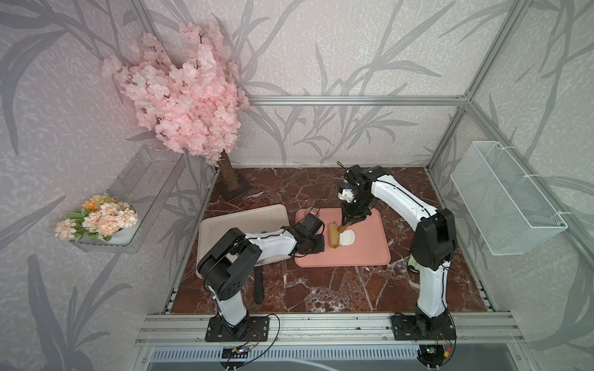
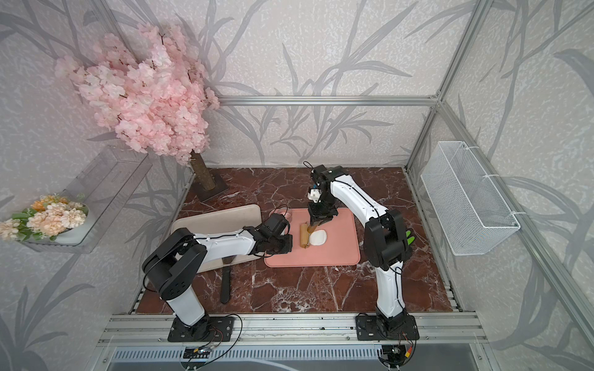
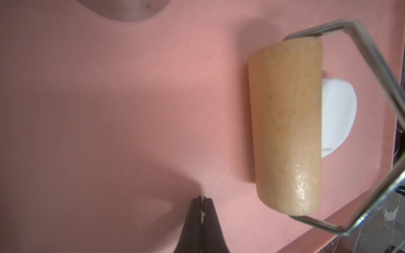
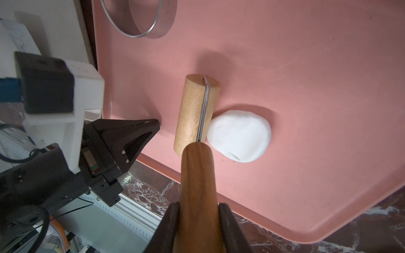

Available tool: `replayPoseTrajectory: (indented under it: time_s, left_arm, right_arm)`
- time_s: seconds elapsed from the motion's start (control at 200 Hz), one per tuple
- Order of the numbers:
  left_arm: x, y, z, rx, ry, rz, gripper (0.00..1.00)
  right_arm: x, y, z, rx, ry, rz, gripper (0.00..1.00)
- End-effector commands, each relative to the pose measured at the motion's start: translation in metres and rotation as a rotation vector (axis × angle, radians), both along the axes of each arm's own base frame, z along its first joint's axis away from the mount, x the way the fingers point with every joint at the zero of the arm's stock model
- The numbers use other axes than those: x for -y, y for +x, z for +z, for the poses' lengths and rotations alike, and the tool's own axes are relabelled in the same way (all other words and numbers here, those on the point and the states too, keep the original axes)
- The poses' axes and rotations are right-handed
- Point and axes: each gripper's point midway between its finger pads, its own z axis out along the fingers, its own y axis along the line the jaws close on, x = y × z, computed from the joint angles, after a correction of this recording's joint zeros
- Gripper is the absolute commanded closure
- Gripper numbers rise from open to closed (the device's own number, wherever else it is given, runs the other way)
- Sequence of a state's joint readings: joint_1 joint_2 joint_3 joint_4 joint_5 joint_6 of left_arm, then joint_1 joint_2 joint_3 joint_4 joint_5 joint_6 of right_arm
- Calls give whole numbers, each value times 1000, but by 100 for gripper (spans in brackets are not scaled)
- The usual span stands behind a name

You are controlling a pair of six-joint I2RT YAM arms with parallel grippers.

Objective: Roll out the dumpling wrappers from the dough
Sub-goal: Flatten out the dough on the work surface.

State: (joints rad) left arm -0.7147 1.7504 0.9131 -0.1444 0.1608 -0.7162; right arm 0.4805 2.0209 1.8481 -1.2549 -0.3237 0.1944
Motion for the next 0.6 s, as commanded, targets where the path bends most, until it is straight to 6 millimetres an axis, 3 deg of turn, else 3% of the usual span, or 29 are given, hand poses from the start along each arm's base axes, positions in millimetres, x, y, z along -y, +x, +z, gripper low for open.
replayPoseTrajectory:
  time_s: [0.0, 0.125, 0.23, 0.365, 0.595]
  left_arm:
    - [-41, -45, -49, -178, 183, 4, 100]
    - [-42, -45, -49, -178, 183, 5, 100]
    - [-41, -44, -49, -178, 183, 6, 100]
    - [-40, -44, -49, -179, 181, 6, 100]
    - [-40, -44, -49, -179, 181, 8, 100]
  right_arm:
    - [13, -2, 16, 44, -41, -23, 100]
    - [12, 0, 52, 123, 7, -33, 100]
    - [26, 0, 60, 149, -25, -44, 100]
    - [48, 1, 48, 129, -75, -74, 100]
    - [63, -4, 11, 52, -121, -91, 100]
